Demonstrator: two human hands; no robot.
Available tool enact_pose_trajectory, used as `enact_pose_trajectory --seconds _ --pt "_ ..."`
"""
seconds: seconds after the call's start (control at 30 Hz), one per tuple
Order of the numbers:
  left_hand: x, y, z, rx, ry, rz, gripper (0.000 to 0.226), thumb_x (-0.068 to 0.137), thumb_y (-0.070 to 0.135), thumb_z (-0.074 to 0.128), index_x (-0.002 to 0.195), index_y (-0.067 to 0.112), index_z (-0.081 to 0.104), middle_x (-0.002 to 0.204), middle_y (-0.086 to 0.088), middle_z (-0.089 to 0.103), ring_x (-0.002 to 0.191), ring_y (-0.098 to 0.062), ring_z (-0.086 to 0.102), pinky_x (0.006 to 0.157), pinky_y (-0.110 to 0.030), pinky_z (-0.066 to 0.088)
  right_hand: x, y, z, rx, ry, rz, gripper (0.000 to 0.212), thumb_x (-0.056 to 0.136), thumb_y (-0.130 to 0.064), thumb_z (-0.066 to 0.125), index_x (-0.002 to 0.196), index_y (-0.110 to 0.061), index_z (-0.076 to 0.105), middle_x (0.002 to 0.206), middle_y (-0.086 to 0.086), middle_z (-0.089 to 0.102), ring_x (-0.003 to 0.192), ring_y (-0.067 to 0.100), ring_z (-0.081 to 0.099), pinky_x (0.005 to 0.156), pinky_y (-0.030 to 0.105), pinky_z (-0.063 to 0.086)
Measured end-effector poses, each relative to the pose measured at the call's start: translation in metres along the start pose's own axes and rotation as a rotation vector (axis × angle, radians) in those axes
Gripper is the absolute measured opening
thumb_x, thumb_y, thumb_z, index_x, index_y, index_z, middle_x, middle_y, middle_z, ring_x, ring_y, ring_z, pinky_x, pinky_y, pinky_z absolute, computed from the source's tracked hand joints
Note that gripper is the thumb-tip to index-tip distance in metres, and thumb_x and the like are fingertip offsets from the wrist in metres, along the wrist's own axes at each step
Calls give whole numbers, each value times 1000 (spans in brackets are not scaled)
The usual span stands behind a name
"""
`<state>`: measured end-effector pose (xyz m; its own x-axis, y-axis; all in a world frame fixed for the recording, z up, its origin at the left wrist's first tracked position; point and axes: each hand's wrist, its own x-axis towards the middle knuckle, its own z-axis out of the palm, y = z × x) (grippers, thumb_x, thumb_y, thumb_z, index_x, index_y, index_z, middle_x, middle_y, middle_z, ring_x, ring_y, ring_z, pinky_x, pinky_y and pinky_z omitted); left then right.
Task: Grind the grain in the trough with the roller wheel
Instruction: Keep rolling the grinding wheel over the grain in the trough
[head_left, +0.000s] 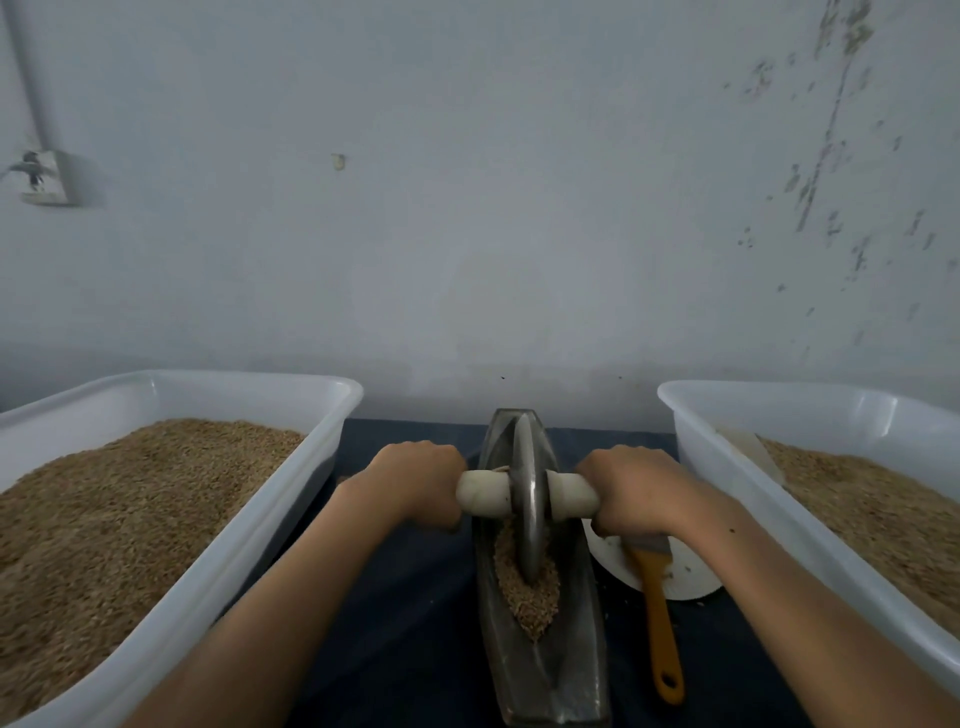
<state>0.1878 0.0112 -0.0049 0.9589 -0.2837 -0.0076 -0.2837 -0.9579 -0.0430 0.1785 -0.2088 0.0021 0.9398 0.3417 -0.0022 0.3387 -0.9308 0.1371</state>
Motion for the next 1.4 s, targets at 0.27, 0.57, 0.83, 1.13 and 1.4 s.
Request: enact_pose_trajectory --seconds 0.27,0.57,0.83,1.13,1.4 --pt "4 6 10 127 273 -48 25 84 30 61 107 23 56 99 1 63 89 -19 59 68 -30 36 5 1 14 -12 201 57 11 85 -22 57 93 -29 53 92 -4 64 82 17 60 63 28 38" --pt "5 2 13 116 300 -27 25 83 30 60 107 23 56 98 2 63 88 -17 59 67 -29 36 4 -3 17 -44 319 66 15 86 -21 57 98 -27 52 95 -3 63 85 19 60 65 28 32" --pt "1 2 3 35 28 -17 36 77 30 69 110 19 59 85 3 56 77 -14 53 66 -28 40 2 1 3 4 -2 19 25 80 -22 65 104 -24 60 91 -2 65 78 15 60 55 24 35" --pt "4 6 19 111 437 -61 21 87 33 58 106 26 52 99 4 63 90 -18 59 67 -28 34 7 -6 21 -8 360 125 13 88 -21 56 98 -27 50 94 -2 63 78 19 52 67 31 35" --pt "-1 1 1 21 9 -18 36 78 29 69 112 22 59 100 0 64 87 -17 59 71 -29 43 -1 -1 3 -24 45 11 26 82 -22 64 108 -21 59 97 1 65 84 17 61 64 27 39"
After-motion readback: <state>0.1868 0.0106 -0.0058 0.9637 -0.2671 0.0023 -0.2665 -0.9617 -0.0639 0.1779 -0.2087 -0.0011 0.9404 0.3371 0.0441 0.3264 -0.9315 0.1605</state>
